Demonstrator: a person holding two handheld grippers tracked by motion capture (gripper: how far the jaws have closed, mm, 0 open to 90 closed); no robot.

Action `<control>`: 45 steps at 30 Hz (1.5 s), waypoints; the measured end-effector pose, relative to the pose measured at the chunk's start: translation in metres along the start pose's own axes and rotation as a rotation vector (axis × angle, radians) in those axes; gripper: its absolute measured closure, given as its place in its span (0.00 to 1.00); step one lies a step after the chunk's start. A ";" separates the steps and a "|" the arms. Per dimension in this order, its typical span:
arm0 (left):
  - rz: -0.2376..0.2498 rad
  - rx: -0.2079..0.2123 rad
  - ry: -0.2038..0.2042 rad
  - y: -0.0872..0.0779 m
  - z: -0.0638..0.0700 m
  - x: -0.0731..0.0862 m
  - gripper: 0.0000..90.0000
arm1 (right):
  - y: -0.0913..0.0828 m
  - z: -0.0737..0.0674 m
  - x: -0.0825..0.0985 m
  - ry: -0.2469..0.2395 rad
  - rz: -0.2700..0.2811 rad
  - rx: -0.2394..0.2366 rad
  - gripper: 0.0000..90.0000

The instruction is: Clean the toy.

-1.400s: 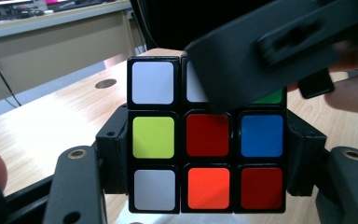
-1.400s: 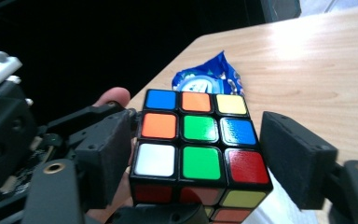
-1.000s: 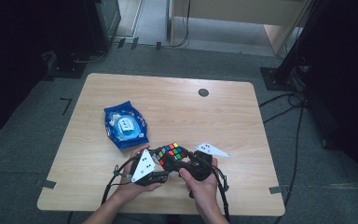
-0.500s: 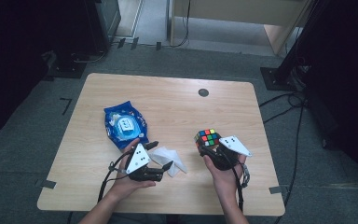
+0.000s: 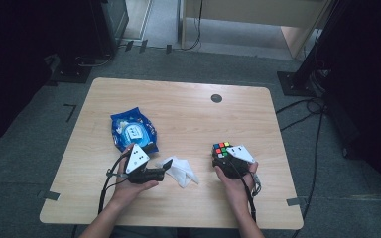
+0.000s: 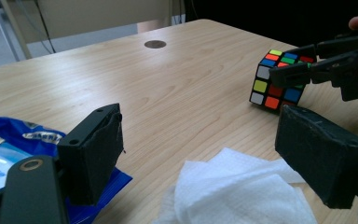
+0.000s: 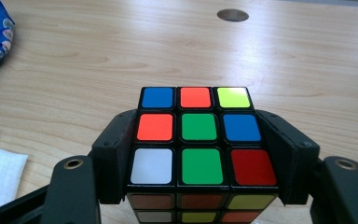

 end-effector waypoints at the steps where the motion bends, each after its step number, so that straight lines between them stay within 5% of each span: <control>1: 0.002 -0.002 -0.005 -0.001 -0.001 0.000 0.17 | 0.002 0.000 0.001 -0.003 -0.001 0.003 0.38; 13: 0.000 -0.006 -0.045 -0.006 -0.006 -0.001 0.17 | 0.006 0.001 0.006 -0.013 -0.001 -0.014 0.37; 18: 0.015 -0.021 -0.071 -0.013 -0.008 -0.005 0.17 | -0.012 0.006 -0.006 0.035 0.018 -0.037 0.16; 24: -0.009 -0.038 -0.050 -0.030 -0.009 0.000 0.17 | -0.035 0.025 -0.016 0.065 0.016 -0.063 0.00; 27: -0.014 -0.056 -0.065 -0.042 -0.014 0.008 0.17 | -0.044 0.042 -0.012 0.039 -0.004 -0.038 0.00; 32: -0.043 -0.095 -0.106 -0.062 -0.027 0.029 0.17 | -0.061 0.072 -0.006 0.075 -0.002 -0.029 0.00; 45: -0.125 -0.230 -0.184 -0.125 -0.063 0.077 0.17 | -0.085 0.151 0.049 0.133 -0.086 0.094 0.00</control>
Point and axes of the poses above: each handheld gripper's, and its own axes: y roughly forward along the jaws, x roughly out of its underside, z roughly to its right, the point moved 6 cm from there along y, roughly forward along the jaws, and after that the axes turned 9 degrees about x, right-handed, at the moved point
